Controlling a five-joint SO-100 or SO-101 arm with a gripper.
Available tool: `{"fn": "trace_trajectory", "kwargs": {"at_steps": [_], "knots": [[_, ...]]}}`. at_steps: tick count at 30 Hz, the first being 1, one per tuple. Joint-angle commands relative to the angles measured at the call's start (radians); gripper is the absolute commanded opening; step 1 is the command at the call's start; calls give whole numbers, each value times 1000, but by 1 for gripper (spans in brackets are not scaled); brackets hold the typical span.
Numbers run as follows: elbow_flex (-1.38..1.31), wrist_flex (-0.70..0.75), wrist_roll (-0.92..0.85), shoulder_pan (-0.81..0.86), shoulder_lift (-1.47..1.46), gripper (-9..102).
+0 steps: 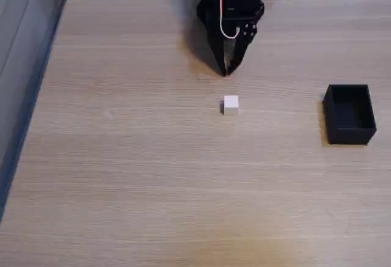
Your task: Pick a white block and place it in the black box.
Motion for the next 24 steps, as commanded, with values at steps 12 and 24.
{"fn": "trace_trajectory", "kwargs": {"at_steps": [12, 24], "knots": [[14, 3, -2, 11, 6, 0], [14, 3, -3, 11, 6, 0]]}}
